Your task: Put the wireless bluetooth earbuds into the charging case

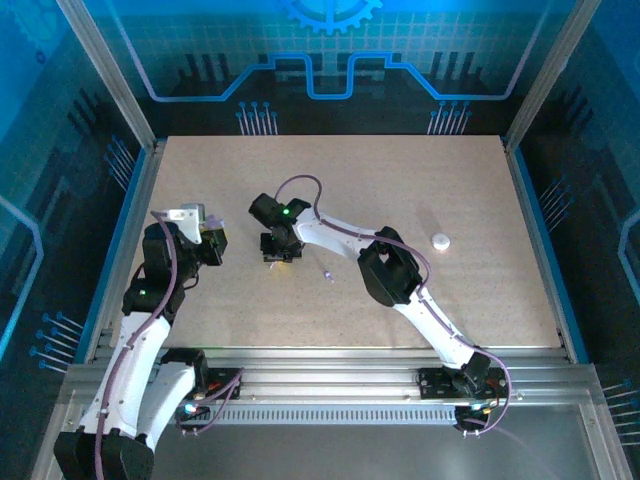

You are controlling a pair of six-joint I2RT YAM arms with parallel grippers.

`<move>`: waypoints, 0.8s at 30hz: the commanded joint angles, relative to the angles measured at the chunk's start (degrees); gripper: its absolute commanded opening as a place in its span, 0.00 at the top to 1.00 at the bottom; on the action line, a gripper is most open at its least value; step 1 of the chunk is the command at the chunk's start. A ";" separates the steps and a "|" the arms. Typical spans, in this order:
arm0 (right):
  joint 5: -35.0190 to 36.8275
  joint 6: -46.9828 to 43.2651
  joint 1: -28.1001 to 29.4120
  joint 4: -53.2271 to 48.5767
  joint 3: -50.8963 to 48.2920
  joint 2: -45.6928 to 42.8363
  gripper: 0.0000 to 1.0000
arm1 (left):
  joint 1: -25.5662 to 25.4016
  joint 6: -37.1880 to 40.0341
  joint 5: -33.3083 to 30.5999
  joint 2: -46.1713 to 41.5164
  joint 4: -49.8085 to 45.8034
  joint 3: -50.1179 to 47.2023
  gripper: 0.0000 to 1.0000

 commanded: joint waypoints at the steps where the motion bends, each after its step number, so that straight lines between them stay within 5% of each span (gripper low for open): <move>1: -0.43 0.87 0.30 -1.20 1.06 3.08 0.77 | 0.72 0.94 -0.54 -0.80 -0.12 -0.59 0.92; 10: -0.25 1.15 0.21 -2.10 -0.32 1.46 0.82 | 0.72 1.03 -0.13 -0.89 -0.73 -1.11 0.92; 24: 1.33 3.05 -1.17 8.20 -20.78 -16.12 0.85 | -0.99 -2.17 2.78 0.15 2.29 -4.44 0.94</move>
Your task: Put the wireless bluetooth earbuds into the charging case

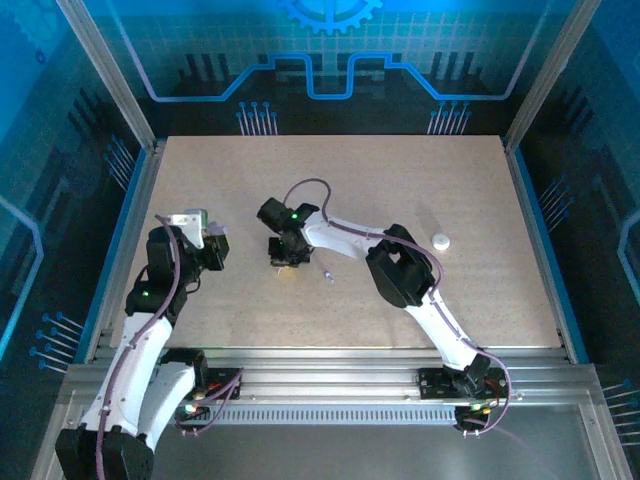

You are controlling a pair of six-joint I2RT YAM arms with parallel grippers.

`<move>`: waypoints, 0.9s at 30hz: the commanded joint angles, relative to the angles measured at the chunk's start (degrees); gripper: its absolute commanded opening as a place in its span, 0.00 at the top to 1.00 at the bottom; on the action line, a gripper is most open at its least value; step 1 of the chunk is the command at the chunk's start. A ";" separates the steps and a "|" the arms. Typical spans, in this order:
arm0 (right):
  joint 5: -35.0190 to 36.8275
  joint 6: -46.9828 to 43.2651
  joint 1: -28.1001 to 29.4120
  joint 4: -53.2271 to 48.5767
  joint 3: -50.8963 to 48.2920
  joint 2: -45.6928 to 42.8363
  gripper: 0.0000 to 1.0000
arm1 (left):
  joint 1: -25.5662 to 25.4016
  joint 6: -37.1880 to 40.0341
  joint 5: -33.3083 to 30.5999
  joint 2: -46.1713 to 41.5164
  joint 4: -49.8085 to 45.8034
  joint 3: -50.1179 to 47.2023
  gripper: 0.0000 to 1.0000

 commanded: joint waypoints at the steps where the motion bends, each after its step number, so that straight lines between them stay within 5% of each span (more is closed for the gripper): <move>1: 0.75 1.93 -1.03 3.49 -6.16 -7.42 0.85 | -1.84 -1.72 2.22 0.16 3.37 -2.11 0.93; 15: 1.83 0.81 -5.71 9.17 -24.42 -26.23 0.84 | -17.27 -1.51 1.44 12.66 26.80 -8.98 0.94; 27: 1.87 -3.90 -9.01 9.94 -31.18 -38.28 0.83 | -22.83 5.12 13.06 30.60 47.88 -7.67 0.94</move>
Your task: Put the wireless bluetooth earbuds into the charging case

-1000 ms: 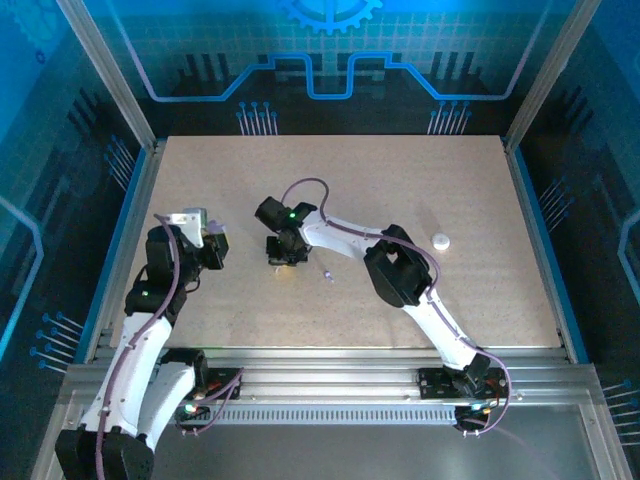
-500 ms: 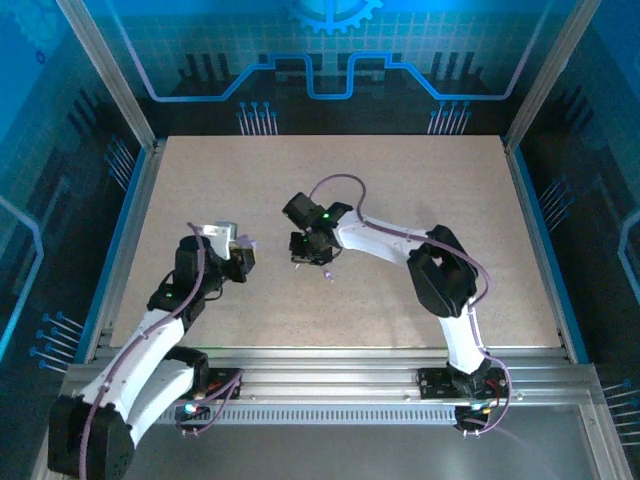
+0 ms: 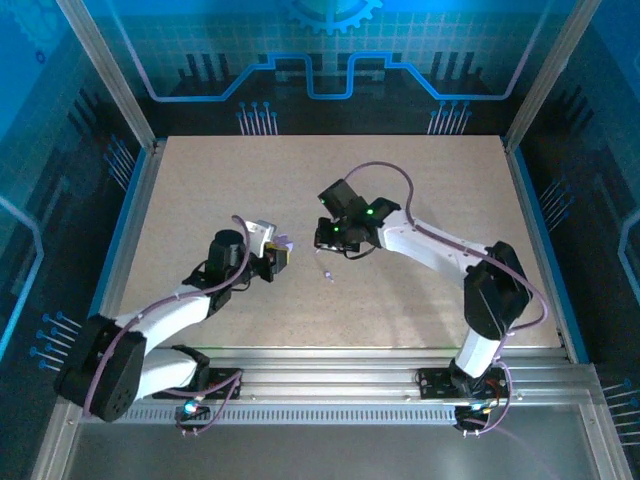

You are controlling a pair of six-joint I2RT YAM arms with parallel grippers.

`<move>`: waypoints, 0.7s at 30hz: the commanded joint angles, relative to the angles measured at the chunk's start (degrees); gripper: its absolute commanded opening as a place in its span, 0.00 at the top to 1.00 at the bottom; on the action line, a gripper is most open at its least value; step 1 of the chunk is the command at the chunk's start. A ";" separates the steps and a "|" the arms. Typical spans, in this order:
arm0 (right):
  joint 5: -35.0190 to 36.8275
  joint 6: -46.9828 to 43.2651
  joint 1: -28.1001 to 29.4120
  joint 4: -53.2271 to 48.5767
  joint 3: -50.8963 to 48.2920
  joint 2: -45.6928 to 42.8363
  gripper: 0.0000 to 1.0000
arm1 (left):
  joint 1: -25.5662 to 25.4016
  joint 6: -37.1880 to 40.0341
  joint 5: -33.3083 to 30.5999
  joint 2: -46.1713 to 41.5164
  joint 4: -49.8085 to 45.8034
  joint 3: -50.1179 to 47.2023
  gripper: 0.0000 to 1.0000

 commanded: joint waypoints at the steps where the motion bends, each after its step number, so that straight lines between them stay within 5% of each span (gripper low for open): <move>1: 0.65 -2.20 -1.43 -0.10 -1.34 -2.91 0.83 | -1.83 4.25 6.60 3.66 9.34 1.91 0.94; 21: -4.92 -14.44 -3.06 11.44 -8.50 -12.47 0.83 | -6.97 12.50 15.37 12.54 12.96 9.84 0.94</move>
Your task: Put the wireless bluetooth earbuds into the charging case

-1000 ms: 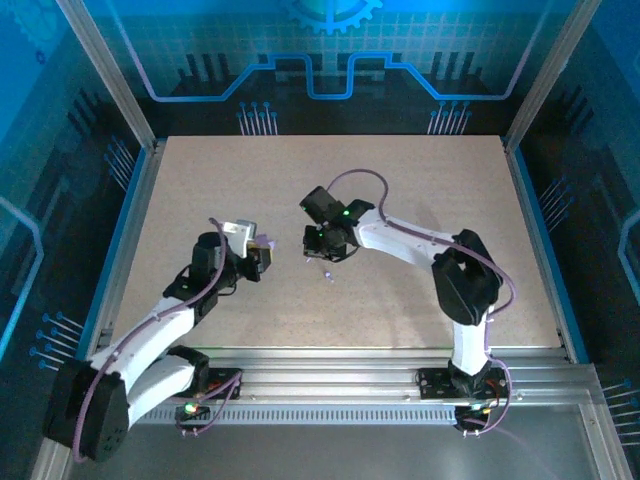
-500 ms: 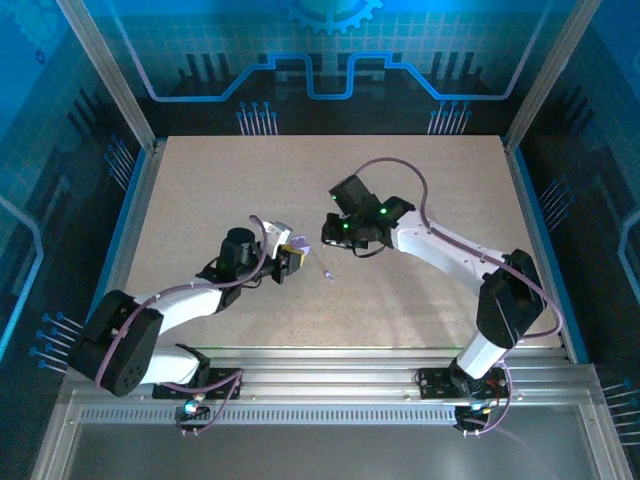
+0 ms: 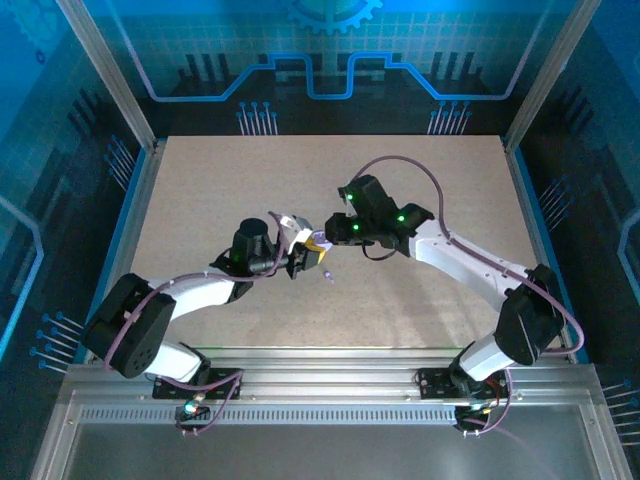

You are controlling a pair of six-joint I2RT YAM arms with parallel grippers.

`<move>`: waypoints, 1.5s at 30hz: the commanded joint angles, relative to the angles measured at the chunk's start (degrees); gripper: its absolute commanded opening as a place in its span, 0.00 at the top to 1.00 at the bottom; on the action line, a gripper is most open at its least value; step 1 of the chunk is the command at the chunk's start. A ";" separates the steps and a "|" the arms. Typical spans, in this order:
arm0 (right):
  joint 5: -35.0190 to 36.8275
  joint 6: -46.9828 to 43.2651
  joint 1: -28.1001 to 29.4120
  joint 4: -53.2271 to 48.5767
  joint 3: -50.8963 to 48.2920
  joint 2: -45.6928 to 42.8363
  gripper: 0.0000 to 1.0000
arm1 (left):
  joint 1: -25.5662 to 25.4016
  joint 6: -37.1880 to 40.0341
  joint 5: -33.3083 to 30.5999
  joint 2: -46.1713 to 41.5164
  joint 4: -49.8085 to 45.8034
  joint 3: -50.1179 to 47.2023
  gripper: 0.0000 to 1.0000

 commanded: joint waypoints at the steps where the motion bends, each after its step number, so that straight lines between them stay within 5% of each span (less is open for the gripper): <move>1: -1.86 -3.66 -0.34 4.55 -1.51 -2.41 0.83 | -0.83 2.97 2.66 0.71 0.98 2.27 0.94; 45: 4.71 -13.24 2.15 4.10 -4.31 -4.10 0.84 | -1.32 -0.73 3.65 -3.02 2.56 5.63 0.93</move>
